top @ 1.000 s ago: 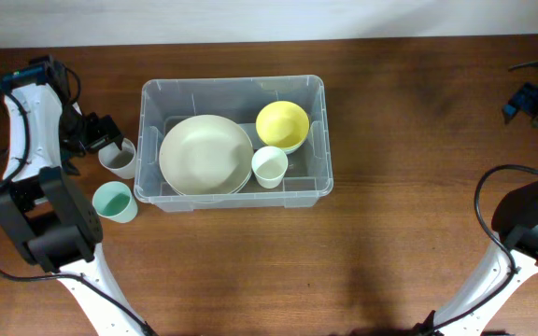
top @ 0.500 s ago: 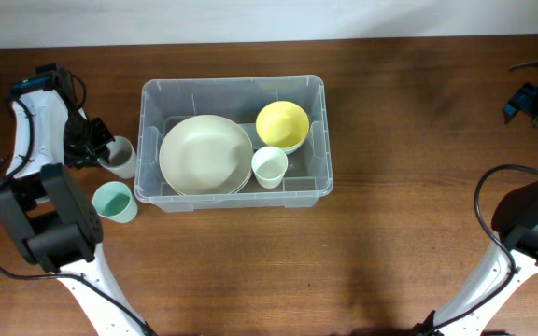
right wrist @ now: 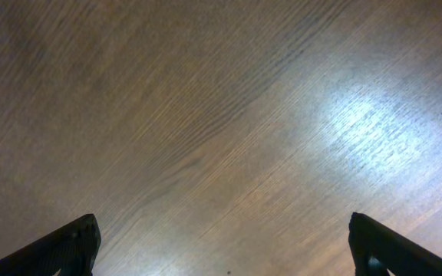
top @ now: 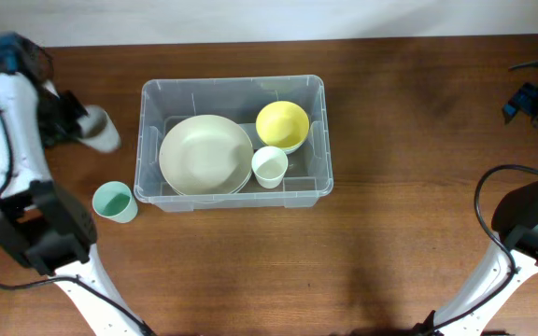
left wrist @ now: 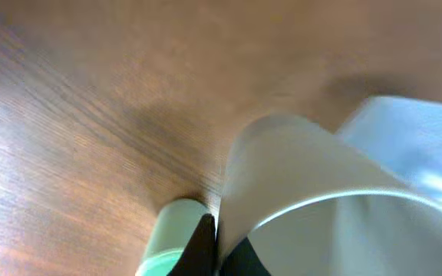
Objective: Pack container
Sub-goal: 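Carry the clear cup into the bin and drop it into the cream cup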
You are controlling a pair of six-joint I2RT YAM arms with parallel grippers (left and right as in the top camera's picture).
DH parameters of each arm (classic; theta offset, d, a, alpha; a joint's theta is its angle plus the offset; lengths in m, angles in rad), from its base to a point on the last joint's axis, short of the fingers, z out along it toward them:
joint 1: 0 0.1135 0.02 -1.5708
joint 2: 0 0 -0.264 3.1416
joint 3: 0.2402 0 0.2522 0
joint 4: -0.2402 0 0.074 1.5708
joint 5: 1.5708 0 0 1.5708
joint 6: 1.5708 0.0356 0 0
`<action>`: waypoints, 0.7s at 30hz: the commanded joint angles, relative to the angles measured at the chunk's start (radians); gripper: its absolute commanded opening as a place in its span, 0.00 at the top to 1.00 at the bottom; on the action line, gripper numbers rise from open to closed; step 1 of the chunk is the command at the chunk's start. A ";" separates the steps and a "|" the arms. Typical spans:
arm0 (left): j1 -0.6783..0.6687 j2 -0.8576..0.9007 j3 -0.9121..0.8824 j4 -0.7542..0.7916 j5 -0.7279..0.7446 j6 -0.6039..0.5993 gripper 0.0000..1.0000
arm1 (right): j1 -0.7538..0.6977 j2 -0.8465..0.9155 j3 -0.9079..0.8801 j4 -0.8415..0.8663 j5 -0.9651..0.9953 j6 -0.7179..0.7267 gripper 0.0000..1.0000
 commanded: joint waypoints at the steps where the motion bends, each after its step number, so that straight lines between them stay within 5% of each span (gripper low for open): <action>1: 0.000 -0.051 0.222 -0.100 0.237 0.112 0.99 | 0.001 -0.021 -0.003 0.001 0.010 0.008 0.01; 6: -0.109 -0.133 0.315 -0.130 0.373 0.214 0.99 | 0.001 -0.021 -0.003 0.001 0.010 0.008 0.01; 14: -0.489 -0.159 0.271 -0.130 0.217 0.211 0.99 | 0.001 -0.021 -0.003 0.001 0.010 0.008 0.01; 21: -0.735 -0.148 0.093 -0.109 -0.064 0.071 0.99 | 0.001 -0.021 -0.003 0.001 0.010 0.008 0.01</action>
